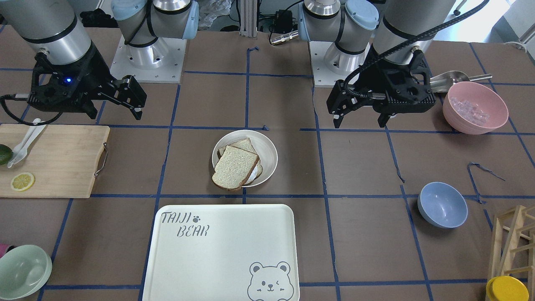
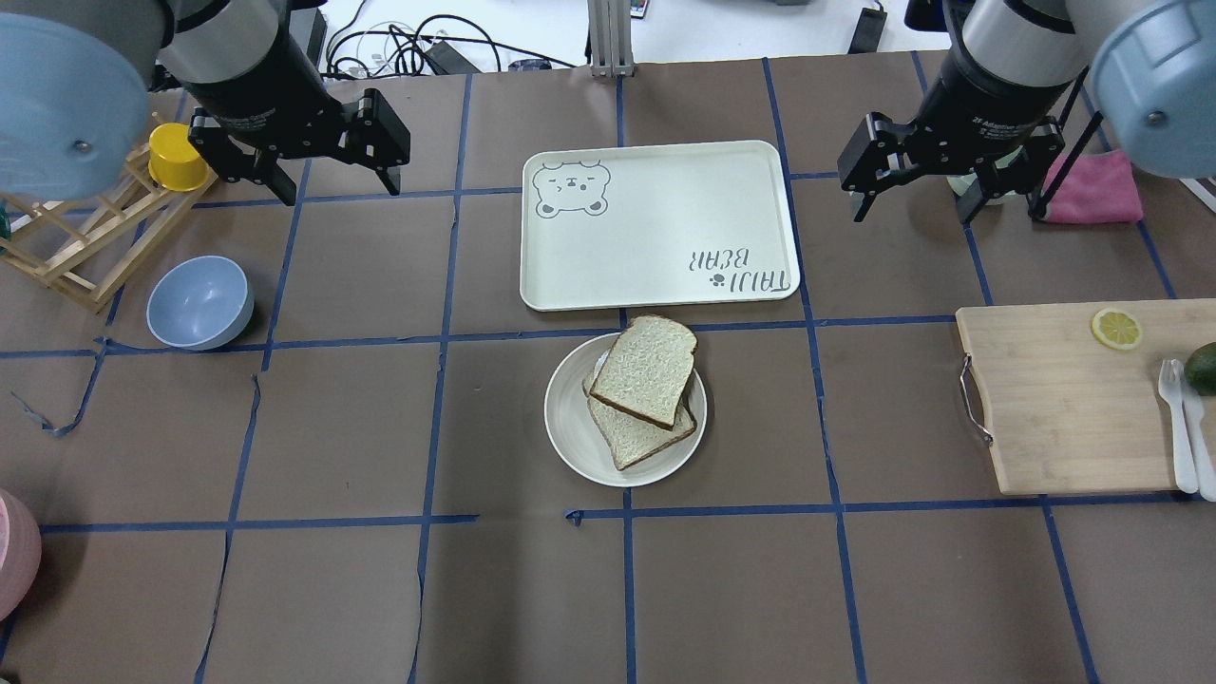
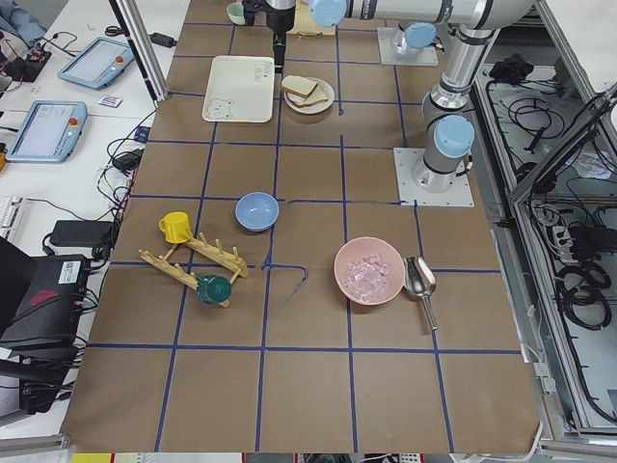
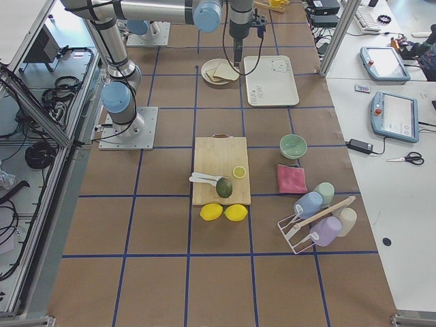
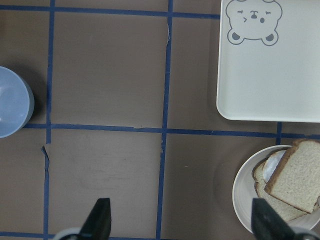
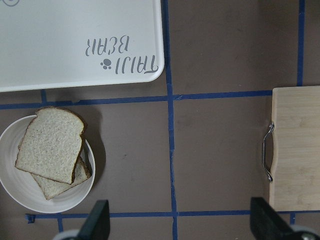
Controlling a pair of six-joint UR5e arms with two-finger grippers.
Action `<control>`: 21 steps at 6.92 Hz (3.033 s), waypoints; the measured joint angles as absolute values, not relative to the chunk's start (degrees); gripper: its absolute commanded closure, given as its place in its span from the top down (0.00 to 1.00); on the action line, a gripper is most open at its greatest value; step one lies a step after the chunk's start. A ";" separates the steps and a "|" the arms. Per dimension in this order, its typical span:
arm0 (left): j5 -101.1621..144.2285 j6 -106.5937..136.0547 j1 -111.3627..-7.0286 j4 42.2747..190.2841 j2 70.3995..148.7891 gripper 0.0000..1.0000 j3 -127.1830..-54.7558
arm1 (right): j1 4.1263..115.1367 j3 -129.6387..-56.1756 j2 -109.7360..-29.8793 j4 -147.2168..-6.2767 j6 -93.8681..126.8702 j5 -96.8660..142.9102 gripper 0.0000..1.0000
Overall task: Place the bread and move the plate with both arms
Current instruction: 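Move the left gripper down to the rim of the white plate, then grip the plate rim with the left gripper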
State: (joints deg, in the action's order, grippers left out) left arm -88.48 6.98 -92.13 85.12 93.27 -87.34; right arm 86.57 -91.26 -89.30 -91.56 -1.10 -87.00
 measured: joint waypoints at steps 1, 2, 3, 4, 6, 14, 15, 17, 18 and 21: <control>-87.16 10.68 -93.76 84.78 94.19 0.97 -88.43 | 86.57 -91.29 -89.24 -91.52 -1.26 -87.10 1.00; -86.51 12.73 -94.99 83.71 95.03 0.97 -90.73 | 86.48 -91.45 -89.16 -91.50 -1.27 -87.09 1.00; -85.39 13.96 -95.68 81.10 95.47 0.97 -94.30 | 86.38 -91.85 -89.11 -91.69 -1.29 -87.07 1.00; -82.62 15.93 -96.11 77.02 95.57 0.97 -98.97 | 86.38 -92.39 -89.13 -92.20 -1.21 -87.04 1.00; -79.00 19.64 -97.50 67.82 95.60 0.97 -108.14 | 86.36 -92.96 -89.16 -92.86 -1.51 -87.11 1.00; -78.86 24.60 -101.47 50.85 102.15 0.83 -119.78 | 86.33 -93.16 -89.12 -93.60 -1.91 -87.23 1.00; -78.88 25.26 -101.96 49.72 103.34 0.79 -119.79 | 86.35 -93.24 -89.12 -93.62 -1.89 -87.23 1.00; -78.92 26.16 -102.99 48.02 105.27 0.52 -119.79 | 86.39 -93.78 -89.12 -94.24 -1.87 -87.29 1.00; -78.78 26.30 -103.17 47.84 105.84 0.42 -119.79 | 86.39 -93.95 -89.12 -94.45 -1.85 -87.33 1.00; -78.25 26.27 -103.27 47.68 106.23 0.14 -119.74 | 86.40 -94.07 -89.12 -94.61 -1.85 -87.42 1.00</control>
